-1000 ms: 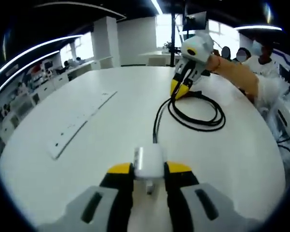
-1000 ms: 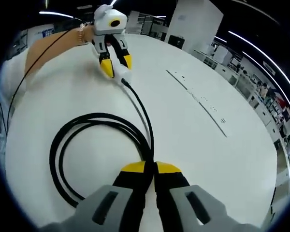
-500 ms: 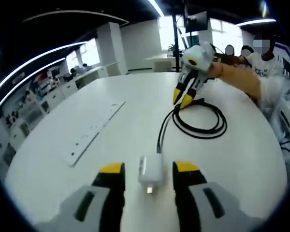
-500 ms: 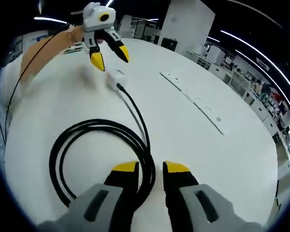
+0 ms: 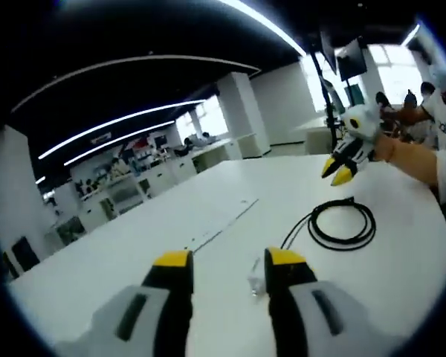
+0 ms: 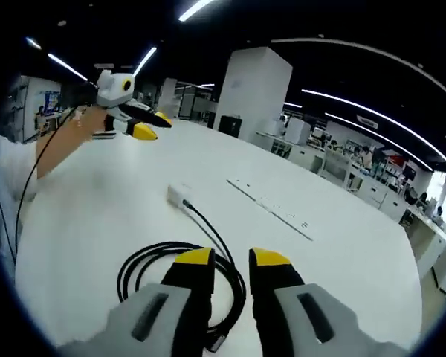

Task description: Plug the desk Type‑C cable into the charger adapter.

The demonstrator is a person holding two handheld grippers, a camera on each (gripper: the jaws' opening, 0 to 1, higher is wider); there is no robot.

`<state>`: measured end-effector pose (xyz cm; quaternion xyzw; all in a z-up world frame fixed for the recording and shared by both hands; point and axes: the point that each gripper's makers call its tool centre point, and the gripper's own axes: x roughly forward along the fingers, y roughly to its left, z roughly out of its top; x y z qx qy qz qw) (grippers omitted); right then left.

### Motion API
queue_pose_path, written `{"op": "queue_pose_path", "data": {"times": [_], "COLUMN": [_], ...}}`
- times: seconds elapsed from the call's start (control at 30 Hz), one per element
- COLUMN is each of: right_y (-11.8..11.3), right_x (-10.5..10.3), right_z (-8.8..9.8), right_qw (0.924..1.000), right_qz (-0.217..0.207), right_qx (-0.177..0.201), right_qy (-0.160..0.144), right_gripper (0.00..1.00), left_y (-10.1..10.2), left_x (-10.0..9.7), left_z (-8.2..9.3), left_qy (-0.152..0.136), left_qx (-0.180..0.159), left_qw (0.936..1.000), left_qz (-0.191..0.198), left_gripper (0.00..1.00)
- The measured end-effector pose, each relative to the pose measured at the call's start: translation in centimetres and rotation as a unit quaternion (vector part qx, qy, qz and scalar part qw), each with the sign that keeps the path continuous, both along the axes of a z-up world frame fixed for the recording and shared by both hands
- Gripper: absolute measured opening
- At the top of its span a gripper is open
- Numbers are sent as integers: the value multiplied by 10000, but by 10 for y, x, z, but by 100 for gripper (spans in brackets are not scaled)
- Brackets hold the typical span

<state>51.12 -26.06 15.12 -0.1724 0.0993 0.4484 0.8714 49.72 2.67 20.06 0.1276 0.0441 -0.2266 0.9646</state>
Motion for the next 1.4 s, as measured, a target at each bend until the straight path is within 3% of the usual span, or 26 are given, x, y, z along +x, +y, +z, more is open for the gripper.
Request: {"op": "queue_pose_path", "data": {"times": [0.13,0.17,0.27,0.43,0.57,0.83,0.97,1.0,1.1,1.27,1.4], "right_y": [-18,-21,-29,-51,-71,-92,-101,-101,-103,-109,-110], "right_x": [-24,-32,-43,-69,-83,-93,-81,-79,-79,-79,-78], "right_z": [25,34,45,62,60,36,14,11,10,15,15], "right_qw": [9991,9984,9969,9914,9852,9742,9699,9695,9689,9612,9601], "right_qz": [-160,-171,-262,-461,-841,-1416,-1805,-1814,-1848,-2028,-2061], "right_qx": [209,417,583,937,1056,936,508,543,625,609,636], "right_qy": [-335,-352,-461,-787,-1059,-1486,-1555,-1557,-1522,-1770,-1778], "right_gripper": [21,22,25,25,25,25,25,25,26,26,27], "left_y": [19,22,26,32,38,66,73,74,81,80,78], "left_x": [-38,-47,-66,-100,-114,-144,-149,-148,-145,-145,-144], "left_z": [12,17,32,36,23,13,2,0,-9,-15,-16], "left_qy": [-313,-443,-803,-1111,-1126,-1507,-1488,-1497,-1505,-1400,-1376], "left_qx": [-174,-252,-555,-650,-491,-782,-1093,-1081,-951,-1053,-1041], "left_qw": [9982,9971,9927,9858,9837,9669,9644,9640,9626,9644,9657], "left_qz": [474,558,703,1075,1310,1904,1894,1911,2041,1980,1943], "left_gripper": [39,39,40,49,45,46,45,45,46,46,46]}}
